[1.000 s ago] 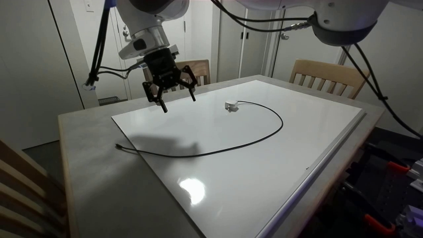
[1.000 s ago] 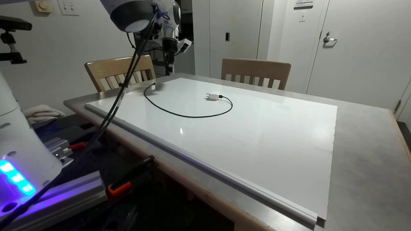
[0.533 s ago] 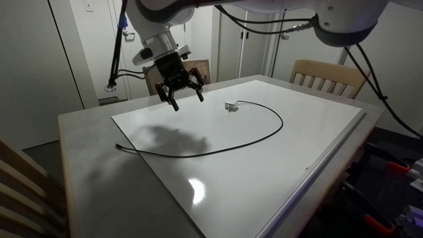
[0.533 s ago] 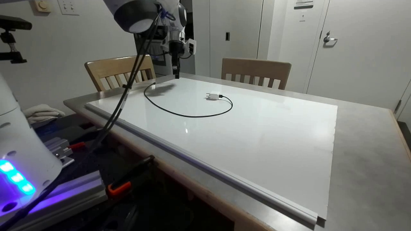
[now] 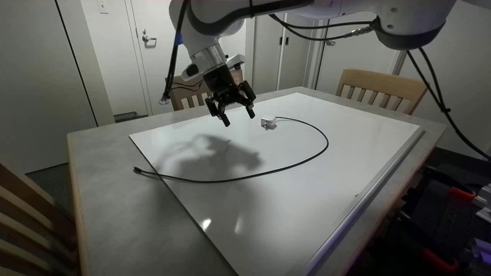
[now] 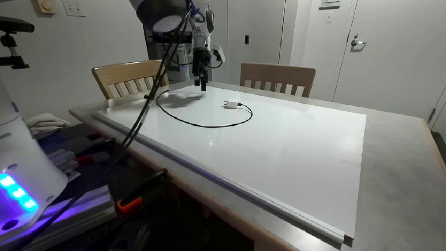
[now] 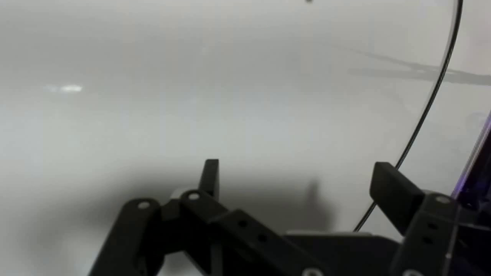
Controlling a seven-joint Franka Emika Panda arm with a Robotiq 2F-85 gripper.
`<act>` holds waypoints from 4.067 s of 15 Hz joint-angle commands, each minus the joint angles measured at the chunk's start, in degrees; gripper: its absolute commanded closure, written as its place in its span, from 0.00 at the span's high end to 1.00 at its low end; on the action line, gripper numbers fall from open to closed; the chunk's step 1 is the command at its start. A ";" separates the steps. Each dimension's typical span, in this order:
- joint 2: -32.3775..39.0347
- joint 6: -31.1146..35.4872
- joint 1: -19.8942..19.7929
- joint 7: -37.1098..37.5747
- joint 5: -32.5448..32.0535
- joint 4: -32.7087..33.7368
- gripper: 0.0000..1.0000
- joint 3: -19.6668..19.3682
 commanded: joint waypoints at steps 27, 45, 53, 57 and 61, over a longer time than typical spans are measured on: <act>-15.18 36.34 -4.35 35.73 2.13 -16.65 1.00 -22.61; -23.56 59.69 9.49 11.40 43.34 -18.42 1.00 -51.53; -22.16 54.06 12.16 4.69 51.89 -14.58 1.00 -53.72; -23.83 54.83 12.56 3.77 53.69 -17.69 1.00 -54.32; -25.58 55.28 11.95 4.55 55.94 -20.84 1.00 -54.21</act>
